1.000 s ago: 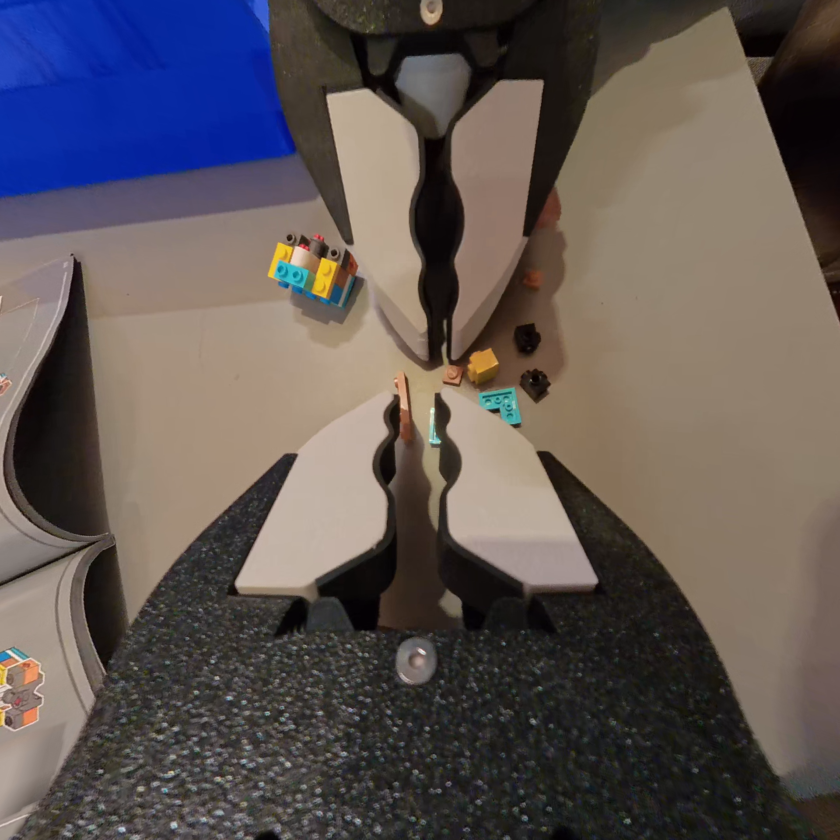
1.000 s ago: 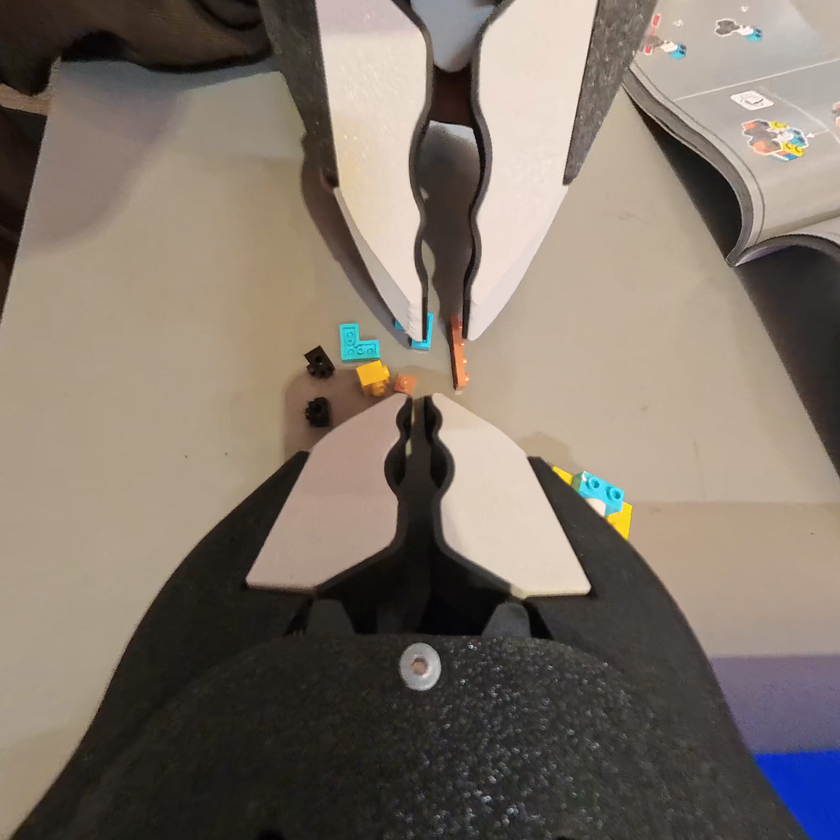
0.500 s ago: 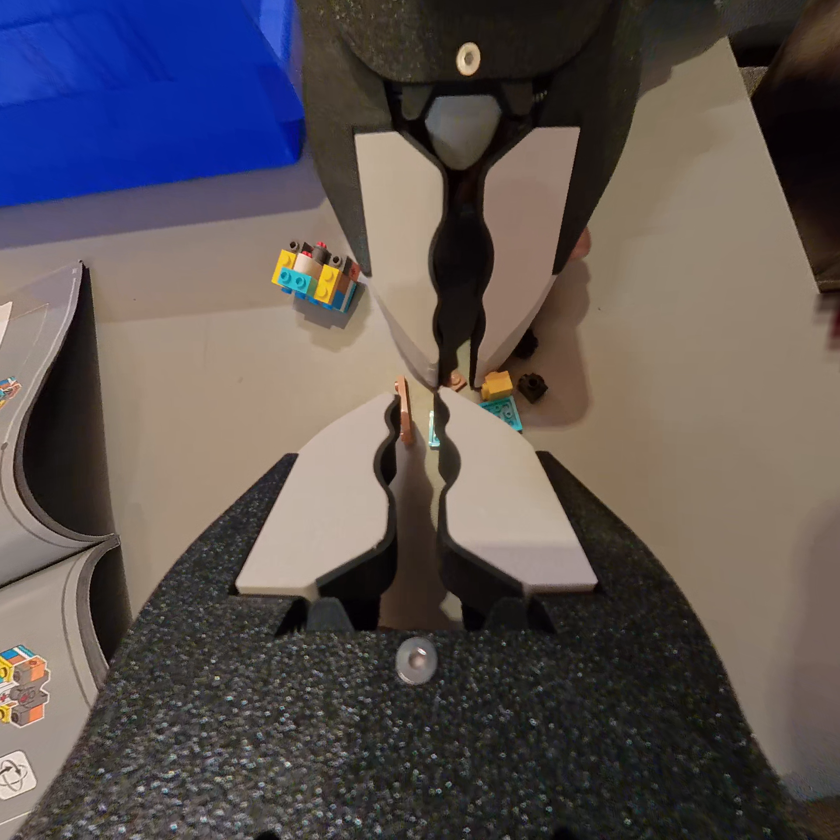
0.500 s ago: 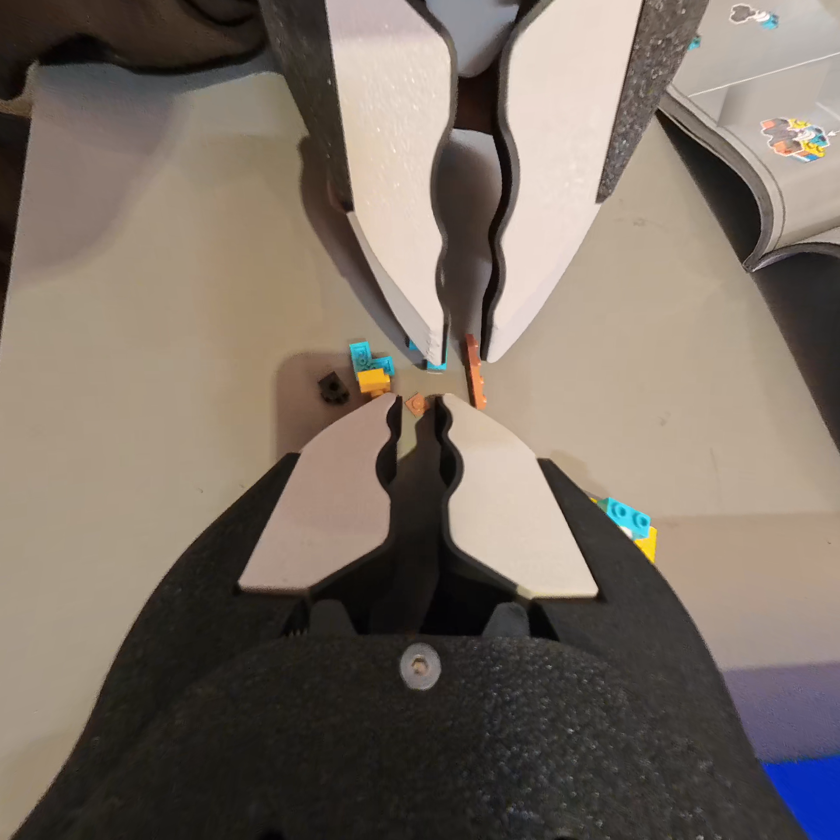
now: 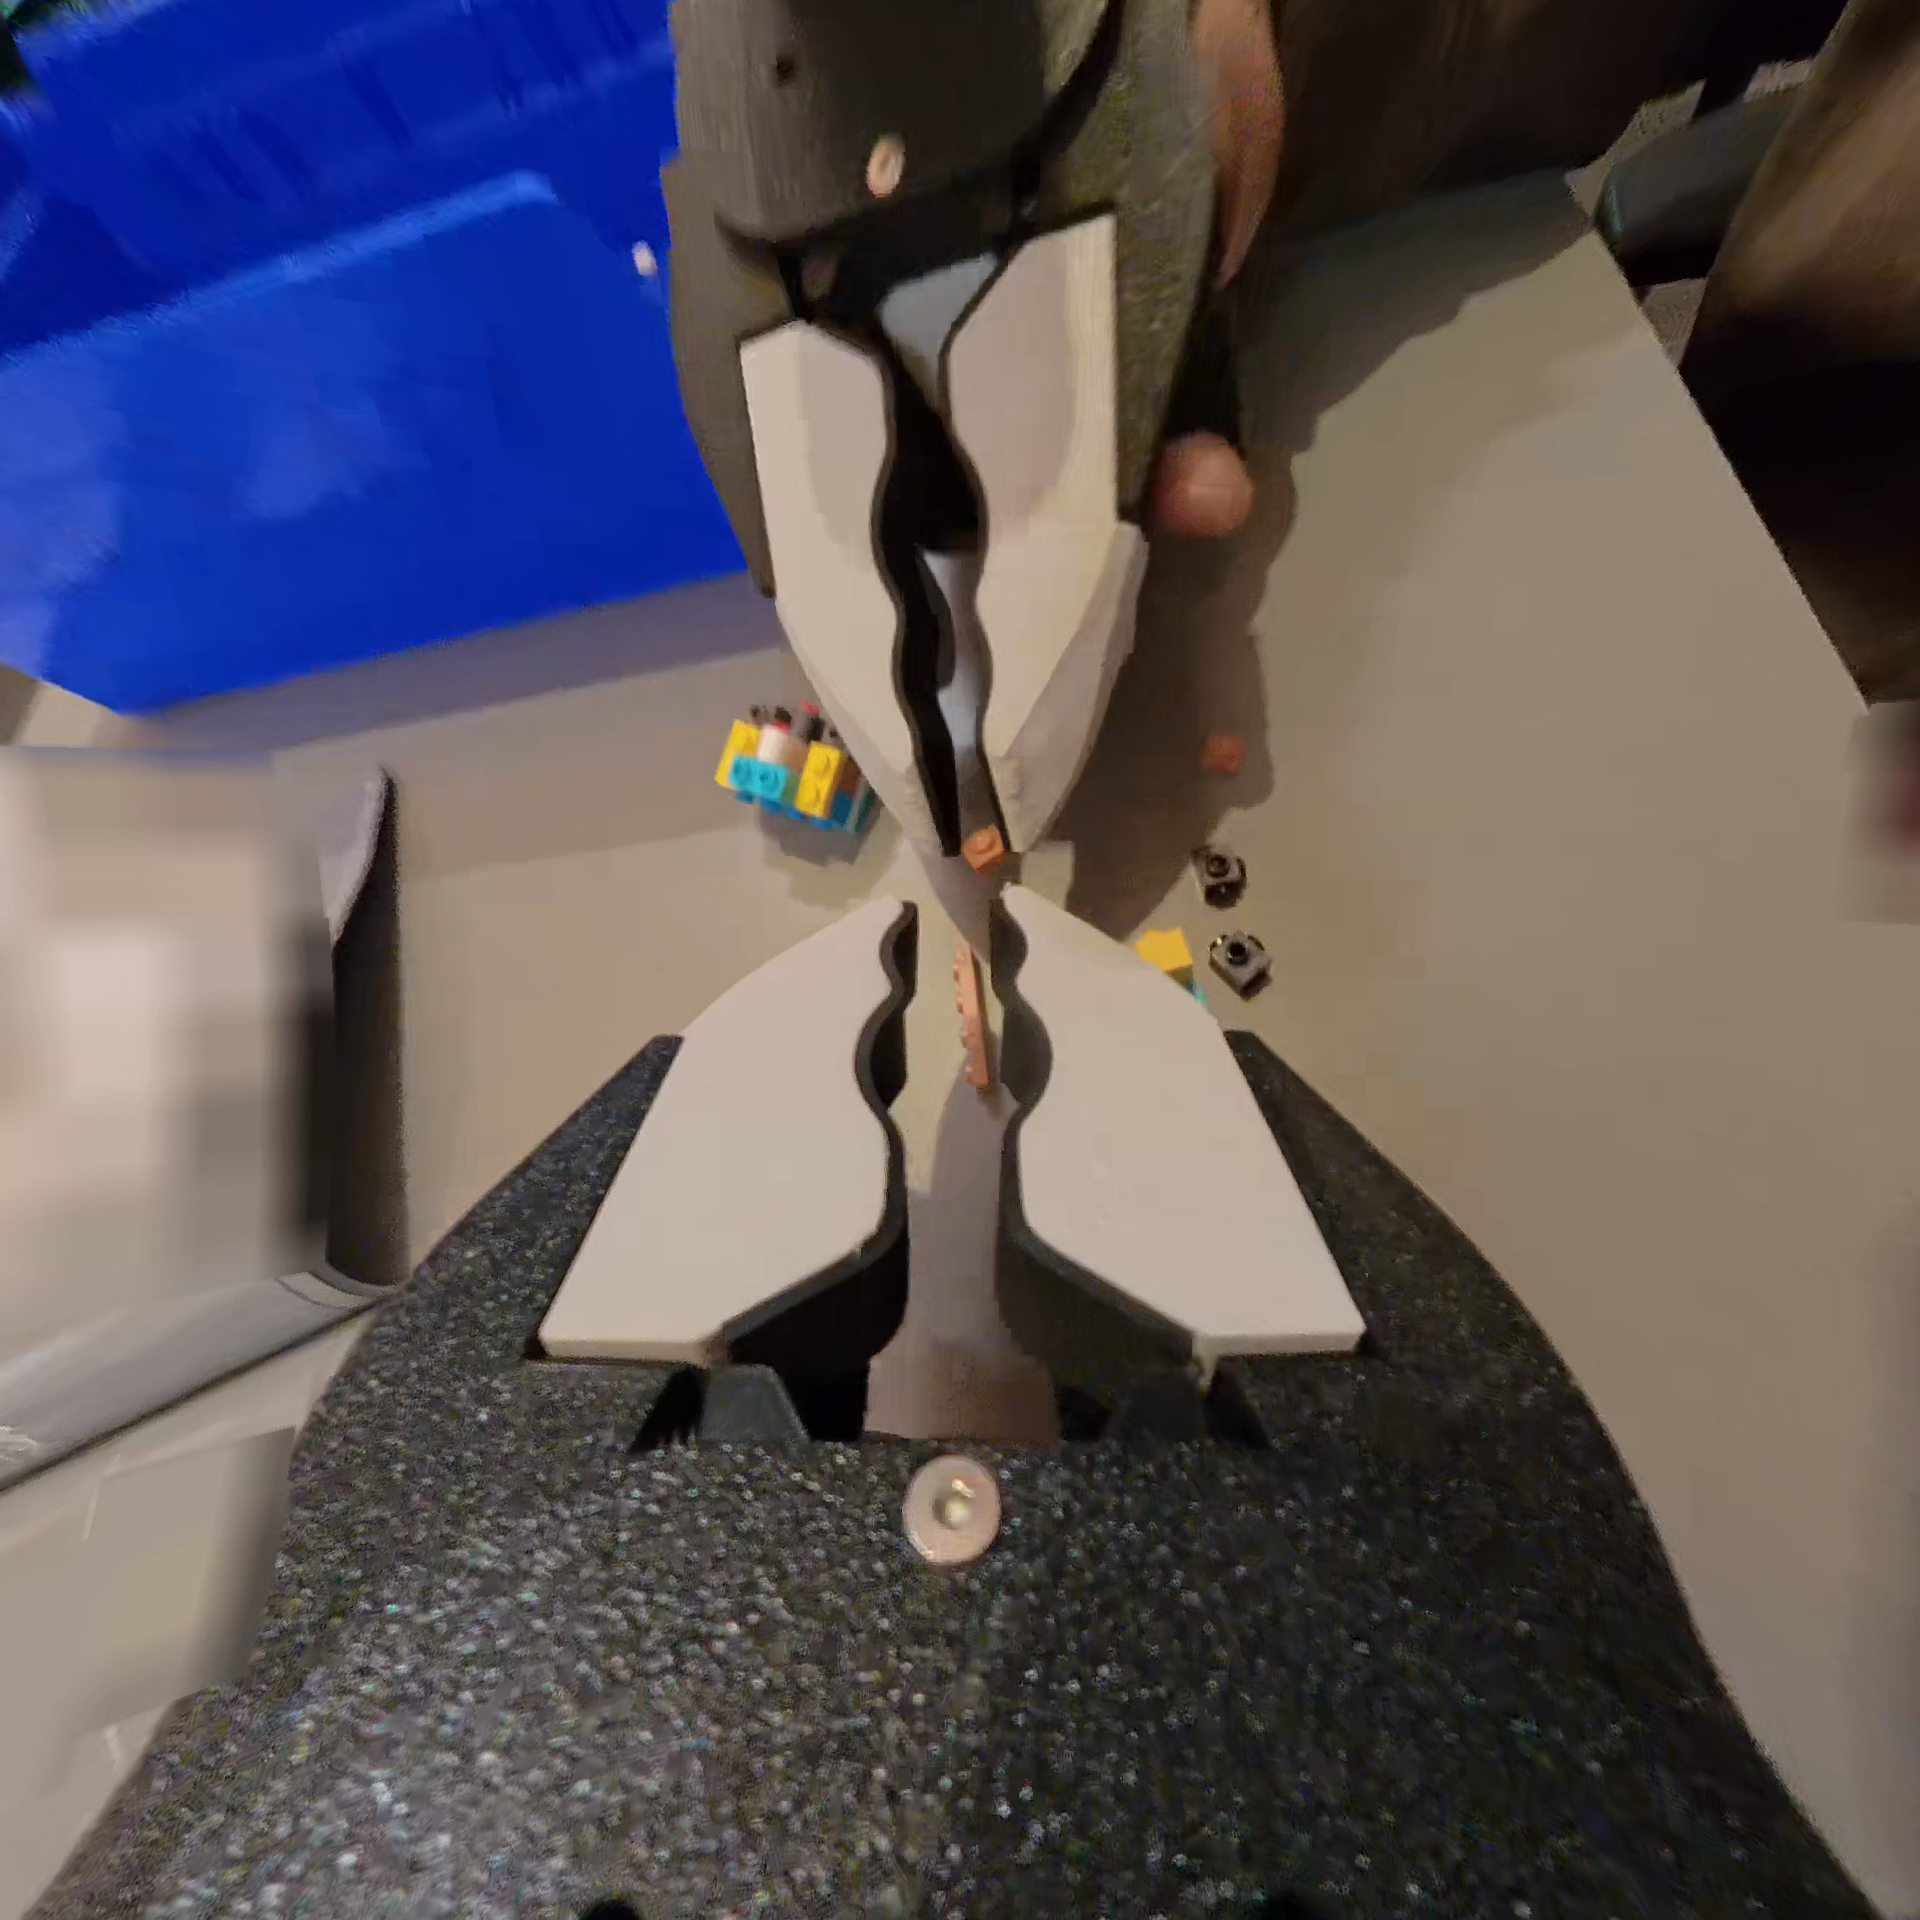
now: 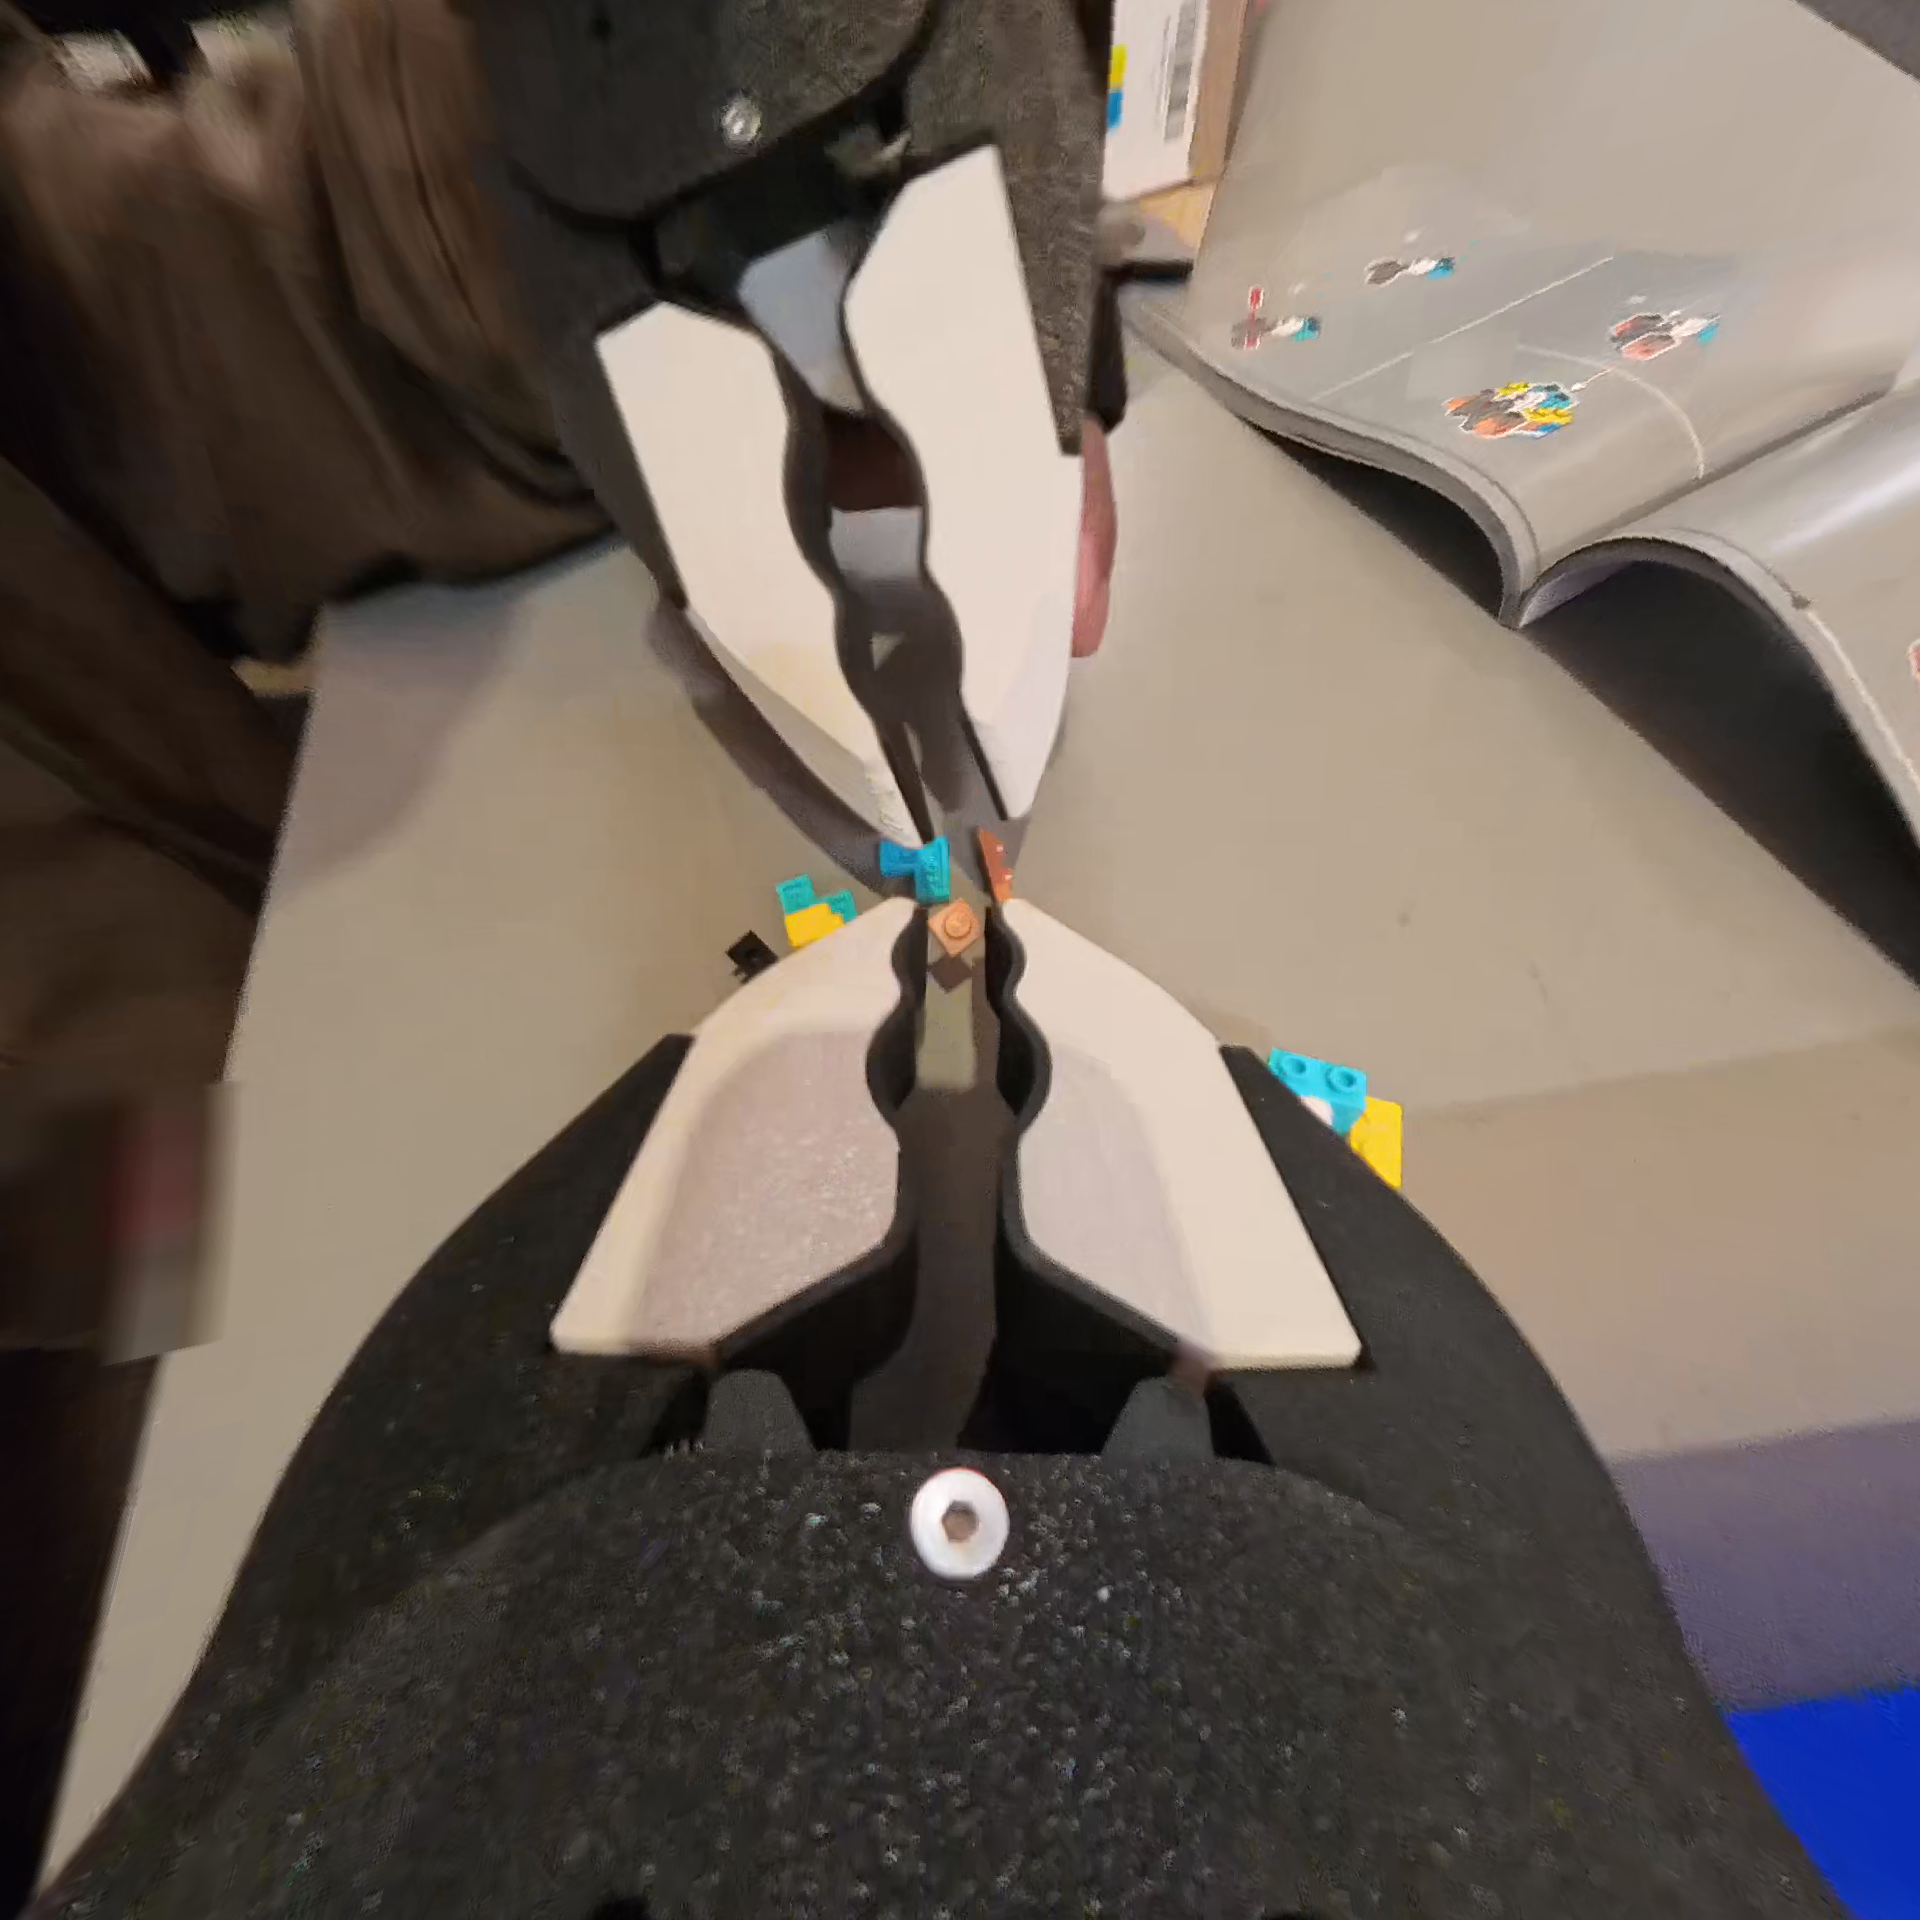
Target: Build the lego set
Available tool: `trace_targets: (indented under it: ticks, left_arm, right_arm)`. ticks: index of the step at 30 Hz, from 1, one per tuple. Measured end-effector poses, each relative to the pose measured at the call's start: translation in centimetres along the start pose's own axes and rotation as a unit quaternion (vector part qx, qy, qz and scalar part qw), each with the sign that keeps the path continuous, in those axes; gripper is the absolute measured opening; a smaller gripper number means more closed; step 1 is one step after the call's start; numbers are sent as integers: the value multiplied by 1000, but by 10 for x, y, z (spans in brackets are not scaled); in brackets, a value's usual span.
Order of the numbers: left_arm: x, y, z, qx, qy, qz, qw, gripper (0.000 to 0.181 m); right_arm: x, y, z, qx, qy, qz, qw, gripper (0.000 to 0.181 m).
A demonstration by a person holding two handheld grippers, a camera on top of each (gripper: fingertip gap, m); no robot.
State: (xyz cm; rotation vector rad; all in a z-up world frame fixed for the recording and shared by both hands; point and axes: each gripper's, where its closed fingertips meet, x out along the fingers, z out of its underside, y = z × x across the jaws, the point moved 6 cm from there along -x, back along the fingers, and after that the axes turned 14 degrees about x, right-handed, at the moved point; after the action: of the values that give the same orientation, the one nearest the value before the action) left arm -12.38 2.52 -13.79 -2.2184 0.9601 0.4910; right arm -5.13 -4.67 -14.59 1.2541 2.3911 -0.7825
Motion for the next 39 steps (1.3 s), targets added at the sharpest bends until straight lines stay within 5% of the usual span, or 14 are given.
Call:
trace_targets:
  ticks: [11, 22, 32, 39]
  left_arm:
    - [-5, 9, -18, 150, 58, -57, 985, 13]
    - [-3, 14, -20, 192, 59, -63, 978, 7]
    - [-2, 11, -17, 170, 56, -54, 982, 3]
    - [-1, 3, -7, 69, 45, -25, 996, 3]
  right_arm:
    - [-8, -3, -5, 107, 33, -102, 988, 10]
    - [-9, -8, -8, 149, 39, -162, 975, 10]
    - [-9, -5, -7, 158, 44, -154, 974, 10]
    - [-14, 3, -4, 95, 46, -73, 992, 12]
